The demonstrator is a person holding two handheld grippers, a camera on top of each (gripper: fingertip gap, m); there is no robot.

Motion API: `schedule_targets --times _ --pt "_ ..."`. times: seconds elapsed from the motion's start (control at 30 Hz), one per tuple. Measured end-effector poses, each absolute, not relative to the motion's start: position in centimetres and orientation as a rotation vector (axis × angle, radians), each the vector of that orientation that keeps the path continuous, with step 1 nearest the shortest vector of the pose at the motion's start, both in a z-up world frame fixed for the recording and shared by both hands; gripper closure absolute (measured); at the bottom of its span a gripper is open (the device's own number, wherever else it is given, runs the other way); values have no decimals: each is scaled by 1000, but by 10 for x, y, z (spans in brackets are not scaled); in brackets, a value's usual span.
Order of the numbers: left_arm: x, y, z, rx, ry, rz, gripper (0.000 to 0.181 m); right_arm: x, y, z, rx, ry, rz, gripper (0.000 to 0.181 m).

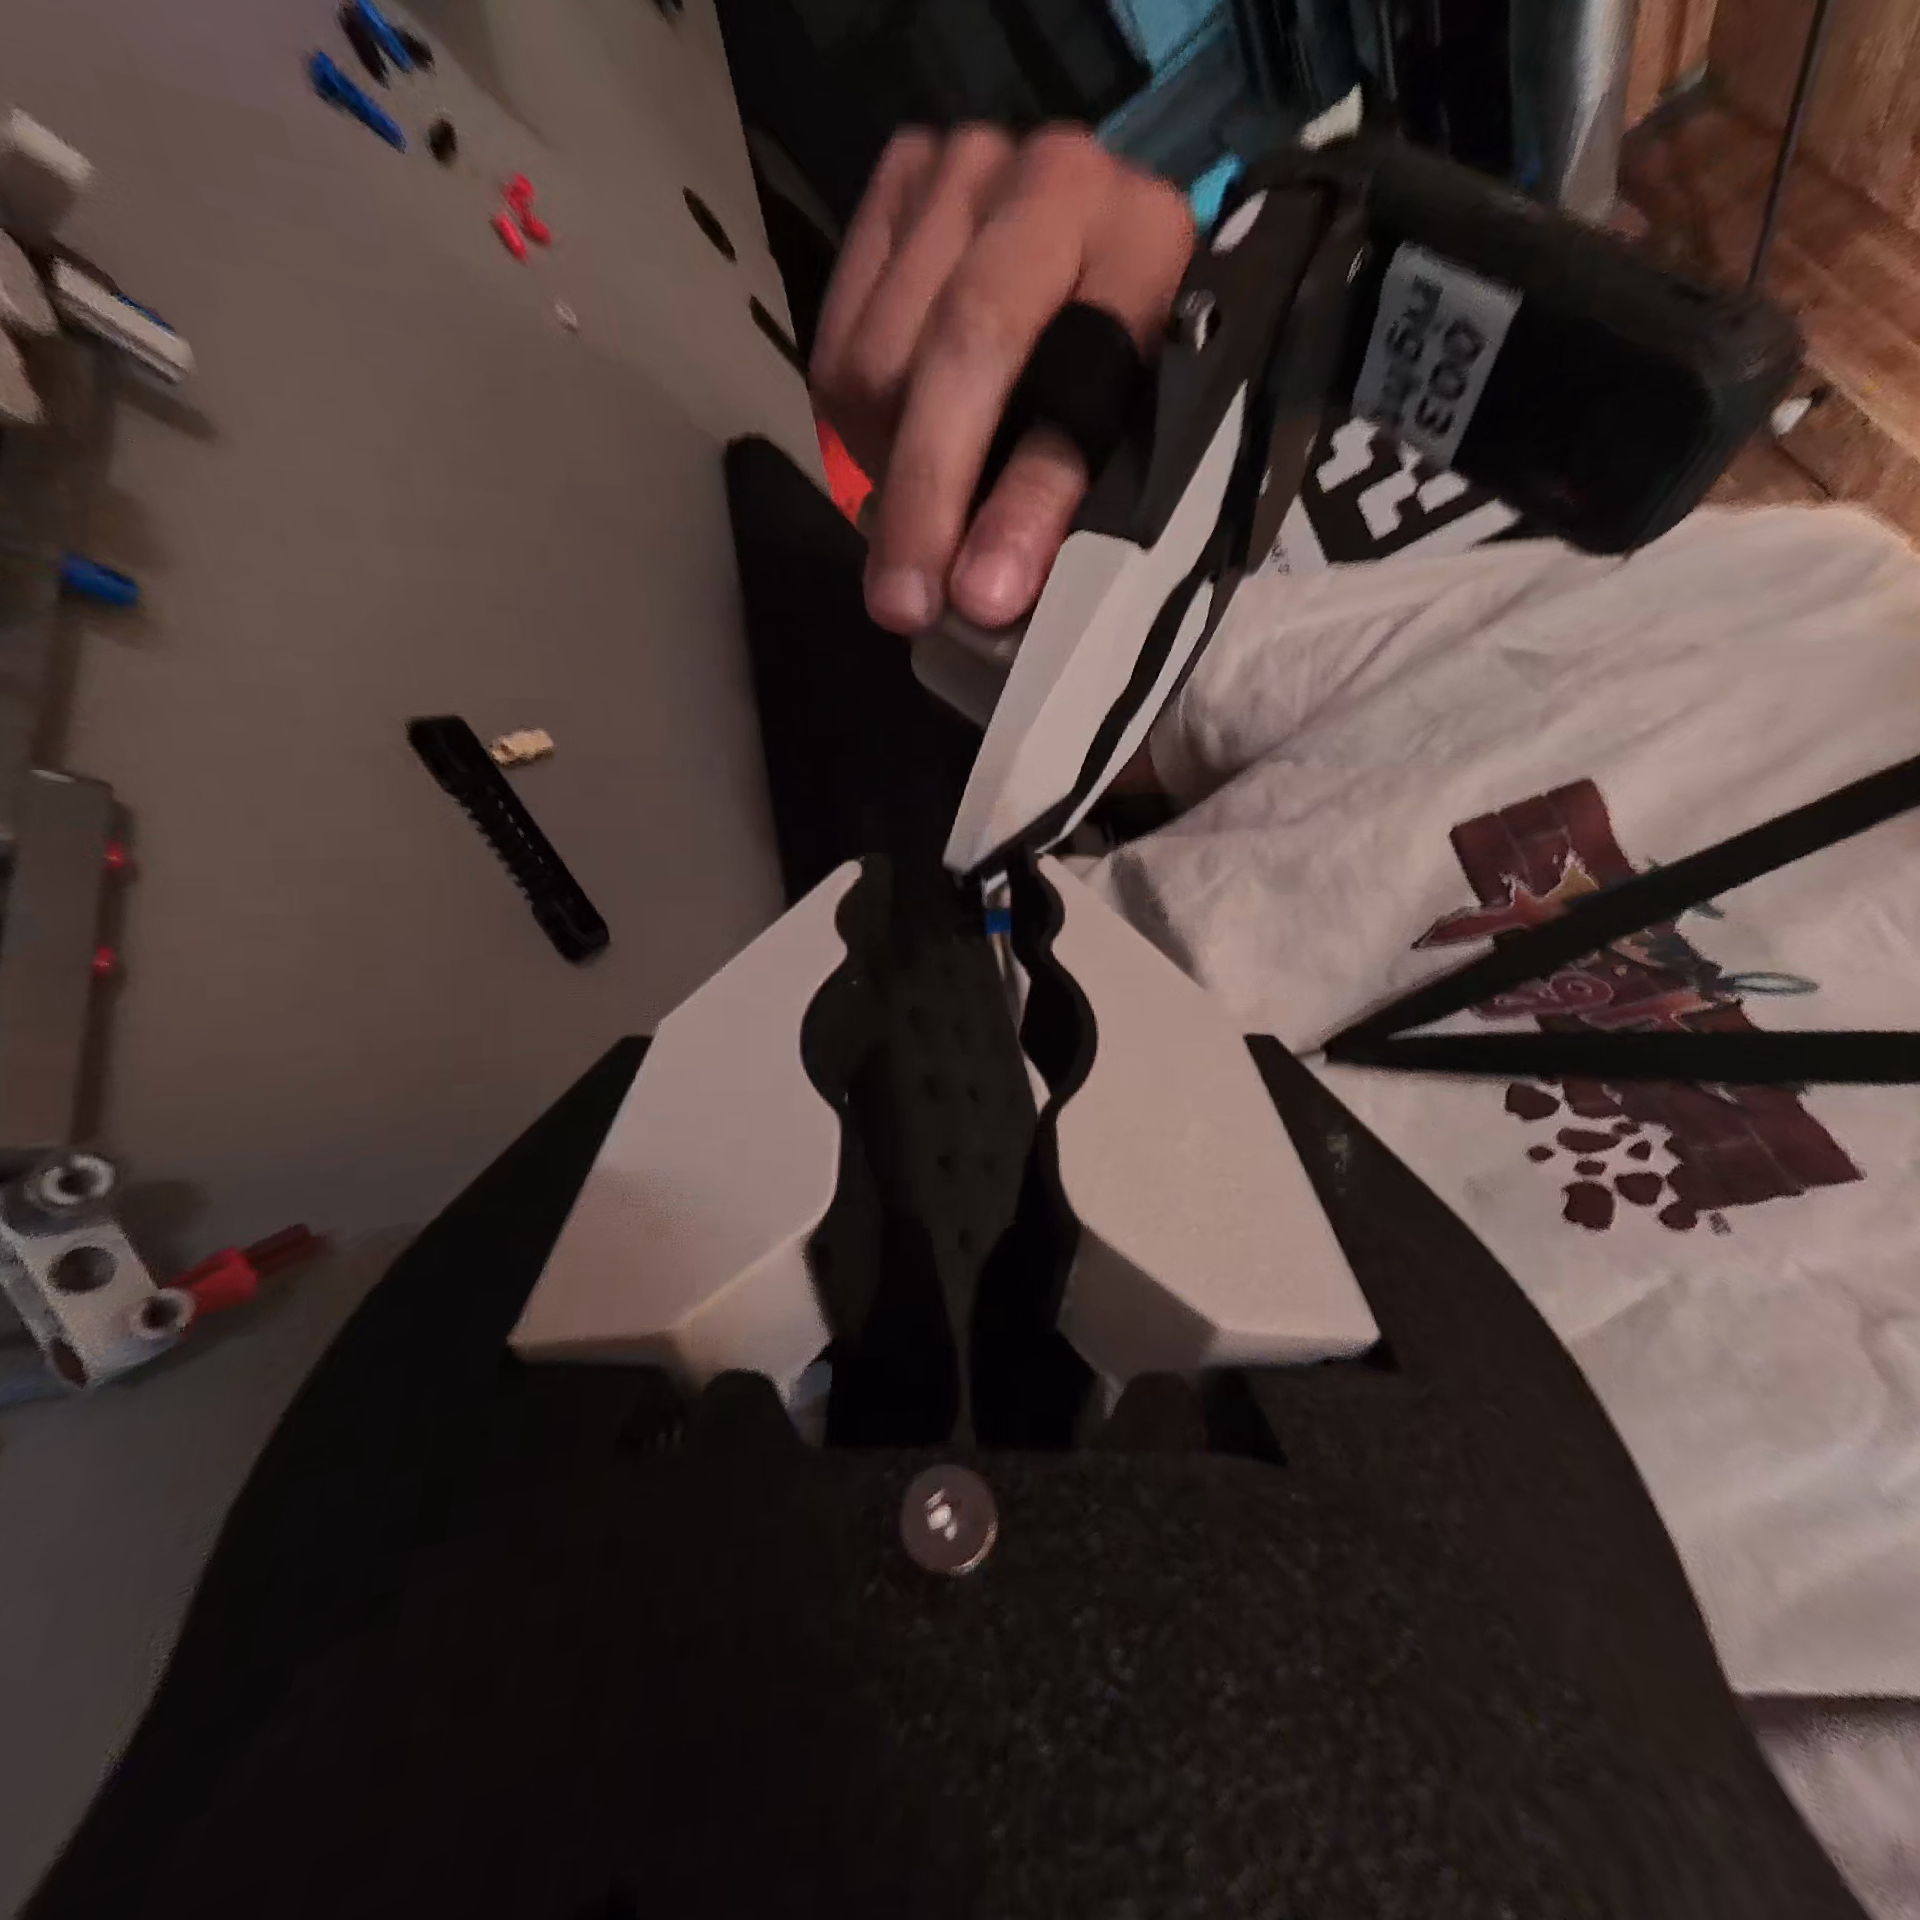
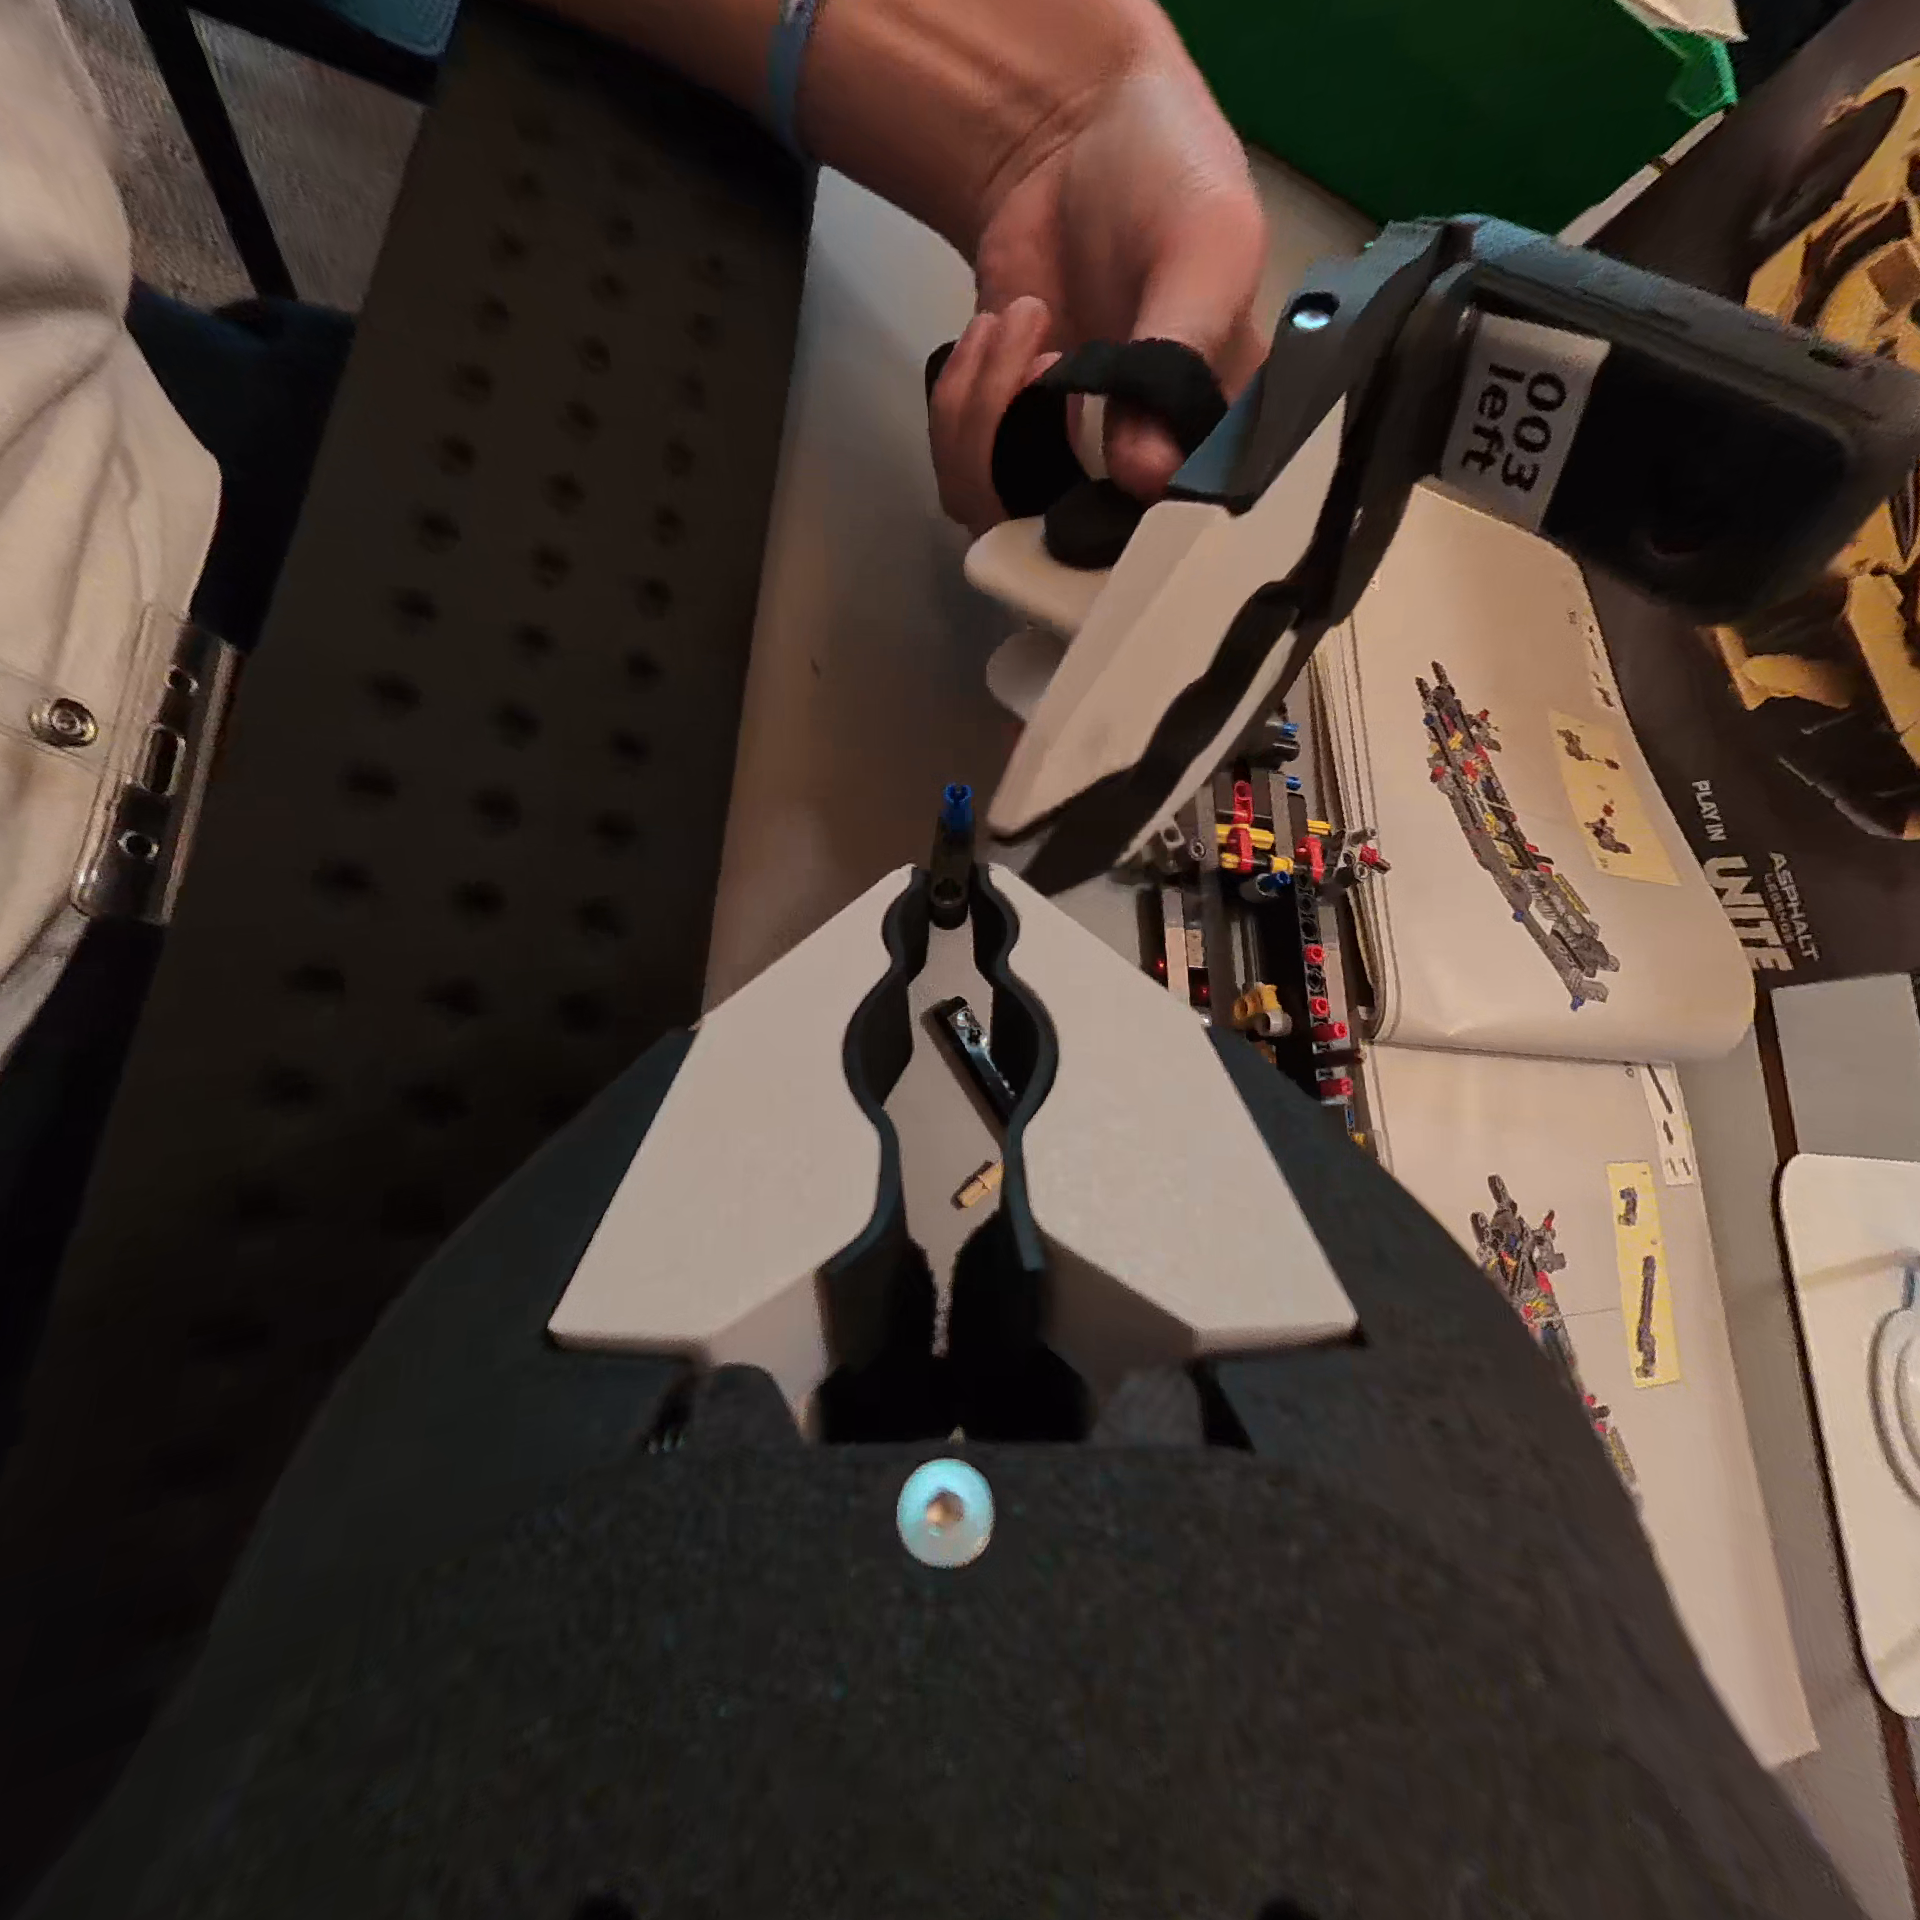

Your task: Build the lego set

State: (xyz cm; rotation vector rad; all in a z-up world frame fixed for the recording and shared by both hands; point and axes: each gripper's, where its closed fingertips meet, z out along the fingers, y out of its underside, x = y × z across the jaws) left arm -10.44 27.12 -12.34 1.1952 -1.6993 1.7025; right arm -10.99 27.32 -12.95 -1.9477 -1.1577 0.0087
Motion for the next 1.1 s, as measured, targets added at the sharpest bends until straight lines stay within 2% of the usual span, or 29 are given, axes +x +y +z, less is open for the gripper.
schedule_targets --times 0.27,0.43,0.53,0.7,0.83,1.1 --pt "-119 262 -142 1165 -1800 1568 166 -111 278 -142 -1919 -1308 -147 174" --pt "-100 274 -139 1269 -1729 1655 166 -89 291 -138 -1953 -1110 -256 172" --pt "-83 287 -120 1318 -1581 1816 166 -72 299 -118 -1908 -856 -289 155" --pt "-69 291 -93 1319 -1374 2005 166 -68 312 -100 -1810 -562 -305 142" --pt "-65 289 -85 1302 -1249 2049 166 -61 318 -90 -1736 -464 -420 157" --pt "-64 294 -89 1366 -1317 2043 163 -68 317 -97 -1747 -566 -402 159"
